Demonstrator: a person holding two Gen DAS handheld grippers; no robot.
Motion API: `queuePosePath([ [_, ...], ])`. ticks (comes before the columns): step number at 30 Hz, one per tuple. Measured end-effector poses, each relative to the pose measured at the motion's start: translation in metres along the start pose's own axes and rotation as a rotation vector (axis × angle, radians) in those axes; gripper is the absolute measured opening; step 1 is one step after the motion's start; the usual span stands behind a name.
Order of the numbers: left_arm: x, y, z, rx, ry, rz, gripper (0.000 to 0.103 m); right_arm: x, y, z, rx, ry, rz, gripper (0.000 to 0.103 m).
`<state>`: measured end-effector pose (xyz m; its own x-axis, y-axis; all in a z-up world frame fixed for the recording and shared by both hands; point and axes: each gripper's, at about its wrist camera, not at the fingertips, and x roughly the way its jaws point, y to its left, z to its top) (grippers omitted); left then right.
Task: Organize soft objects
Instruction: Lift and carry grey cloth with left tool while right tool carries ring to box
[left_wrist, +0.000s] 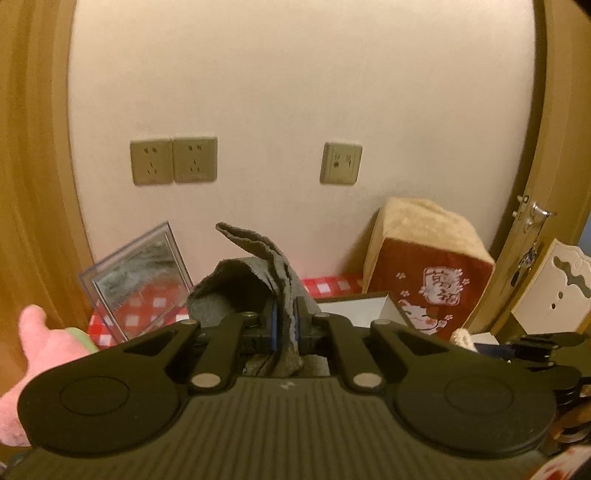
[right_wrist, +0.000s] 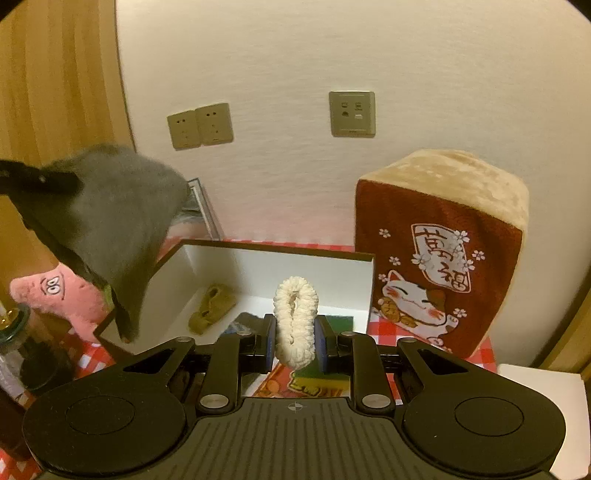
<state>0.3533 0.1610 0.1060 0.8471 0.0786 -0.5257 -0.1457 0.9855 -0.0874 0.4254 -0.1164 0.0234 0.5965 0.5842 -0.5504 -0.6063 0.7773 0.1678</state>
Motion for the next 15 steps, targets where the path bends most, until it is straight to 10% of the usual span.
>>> queuePosePath([
  [15,0.091,0.017,-0.013,-0.05,0.138,-0.026,0.012,0.043,-0.024,0.003,0.024,0.046,-0.025,0.022],
])
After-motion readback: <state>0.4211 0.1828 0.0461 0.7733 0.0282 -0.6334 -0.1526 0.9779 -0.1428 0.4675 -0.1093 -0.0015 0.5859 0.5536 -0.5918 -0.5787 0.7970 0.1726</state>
